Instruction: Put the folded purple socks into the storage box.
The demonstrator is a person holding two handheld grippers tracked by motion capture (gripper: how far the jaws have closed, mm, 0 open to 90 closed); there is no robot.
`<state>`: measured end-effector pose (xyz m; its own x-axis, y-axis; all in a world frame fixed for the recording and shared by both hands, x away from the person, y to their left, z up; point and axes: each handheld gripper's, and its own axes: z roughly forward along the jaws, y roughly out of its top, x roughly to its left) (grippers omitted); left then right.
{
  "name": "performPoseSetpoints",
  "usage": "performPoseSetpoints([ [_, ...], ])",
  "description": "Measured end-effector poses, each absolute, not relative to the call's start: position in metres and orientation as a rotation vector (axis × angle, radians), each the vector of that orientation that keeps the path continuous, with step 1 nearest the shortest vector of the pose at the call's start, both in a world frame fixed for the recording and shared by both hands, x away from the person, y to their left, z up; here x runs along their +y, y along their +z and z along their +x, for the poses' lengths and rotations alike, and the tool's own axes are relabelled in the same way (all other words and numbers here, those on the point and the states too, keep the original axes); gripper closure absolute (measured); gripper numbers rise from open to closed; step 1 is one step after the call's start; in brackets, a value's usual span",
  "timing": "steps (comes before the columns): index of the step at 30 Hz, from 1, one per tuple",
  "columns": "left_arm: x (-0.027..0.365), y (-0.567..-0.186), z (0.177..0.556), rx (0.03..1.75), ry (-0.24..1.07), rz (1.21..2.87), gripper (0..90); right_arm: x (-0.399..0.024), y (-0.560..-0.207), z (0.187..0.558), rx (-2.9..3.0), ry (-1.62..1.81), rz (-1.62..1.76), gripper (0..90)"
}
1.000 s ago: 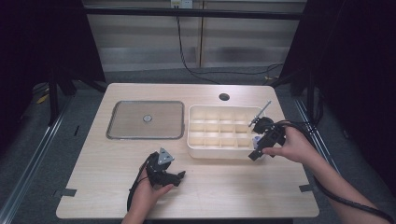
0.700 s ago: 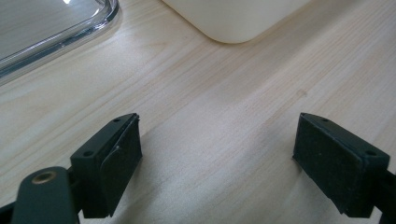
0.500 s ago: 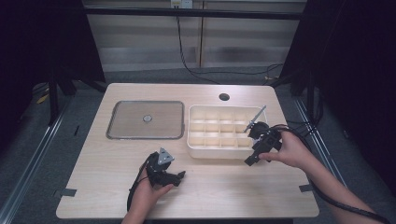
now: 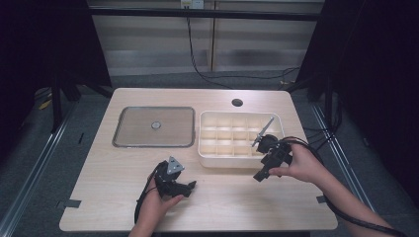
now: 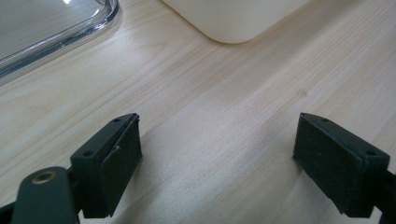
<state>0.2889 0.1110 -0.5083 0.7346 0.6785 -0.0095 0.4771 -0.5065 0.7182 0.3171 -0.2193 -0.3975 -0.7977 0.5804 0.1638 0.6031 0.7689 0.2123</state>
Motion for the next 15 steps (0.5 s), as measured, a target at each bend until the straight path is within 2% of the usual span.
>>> performPoseSetpoints([
  [15,0.1108,-0.5087,0.2889,0.867,0.359,2.2,14.7,-0.2092,-0.4078,0.3111,-2.854,-0.453,-0.914,27.2],
])
